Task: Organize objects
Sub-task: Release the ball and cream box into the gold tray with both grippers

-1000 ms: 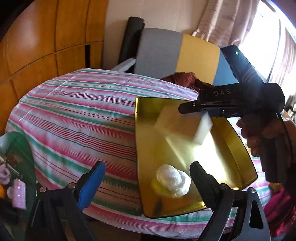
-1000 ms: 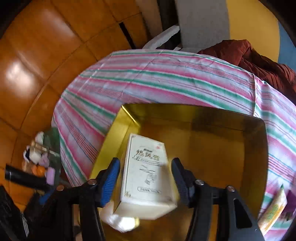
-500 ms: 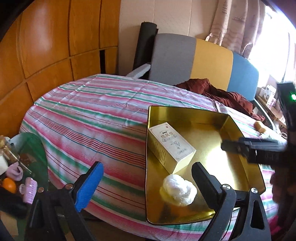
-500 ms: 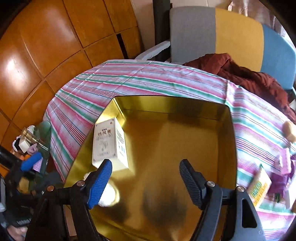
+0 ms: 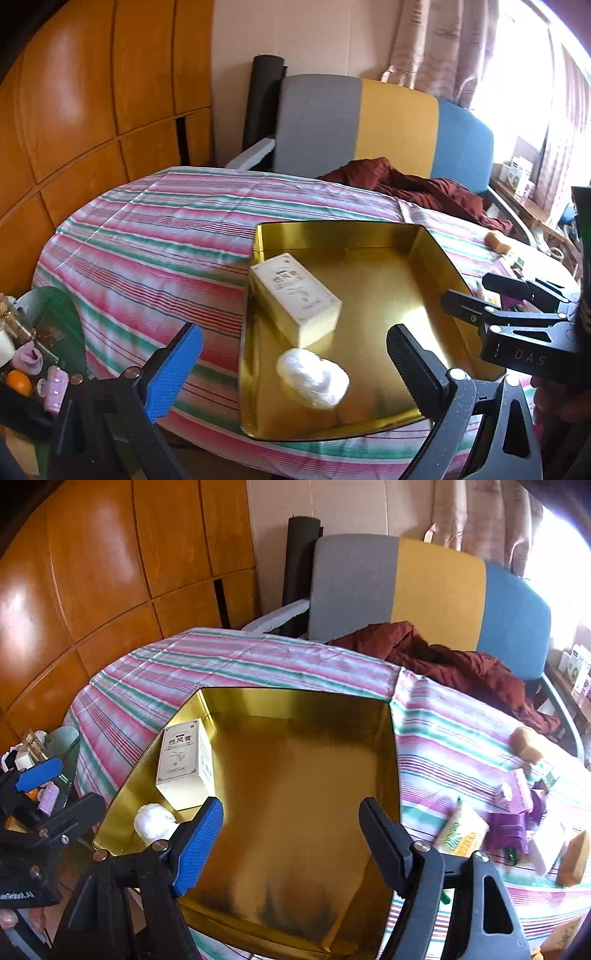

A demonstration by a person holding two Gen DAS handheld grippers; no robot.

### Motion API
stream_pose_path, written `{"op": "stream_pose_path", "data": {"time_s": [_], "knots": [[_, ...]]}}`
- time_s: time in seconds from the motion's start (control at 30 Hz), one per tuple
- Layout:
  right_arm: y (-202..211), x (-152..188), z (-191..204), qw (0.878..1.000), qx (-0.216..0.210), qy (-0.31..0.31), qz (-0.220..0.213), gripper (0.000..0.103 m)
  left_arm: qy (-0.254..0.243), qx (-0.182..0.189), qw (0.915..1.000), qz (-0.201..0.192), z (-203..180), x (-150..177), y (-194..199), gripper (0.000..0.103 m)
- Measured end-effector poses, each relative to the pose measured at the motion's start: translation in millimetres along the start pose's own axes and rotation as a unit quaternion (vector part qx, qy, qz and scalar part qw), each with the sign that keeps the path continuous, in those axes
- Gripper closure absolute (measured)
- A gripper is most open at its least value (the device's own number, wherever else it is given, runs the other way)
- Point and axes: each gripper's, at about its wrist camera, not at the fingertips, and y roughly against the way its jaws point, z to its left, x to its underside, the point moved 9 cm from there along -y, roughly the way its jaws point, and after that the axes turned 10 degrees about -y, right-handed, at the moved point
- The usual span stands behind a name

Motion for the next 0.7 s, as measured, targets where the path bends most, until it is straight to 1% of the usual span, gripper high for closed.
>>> {"op": "stream_pose_path", "data": {"time_s": [0.17,0.37,0.53,0.7], "knots": [[7,0,-18,1.0,0.012,-0.013,-0.01,0.025,-0.019,0.022,0.9996,0.002,-22,-2,-1,0.003],[11,-1,-51,0.998,0.035,-0.04,-0.015,0.025,-0.042,0.051,0.9979,0.001,-49,-9,-3,0.003],[19,-1,-91,0.996,0.061,-0.064,-0.02,0.025,-0.069,0.068,0.9953,-0.004,-72,-21,-5,0.003],[31,-2,-148,0.99,0.097,-0.101,-0.024,0.025,-0.095,0.091,0.9913,-0.003,-99,-30,-9,0.003]]}}
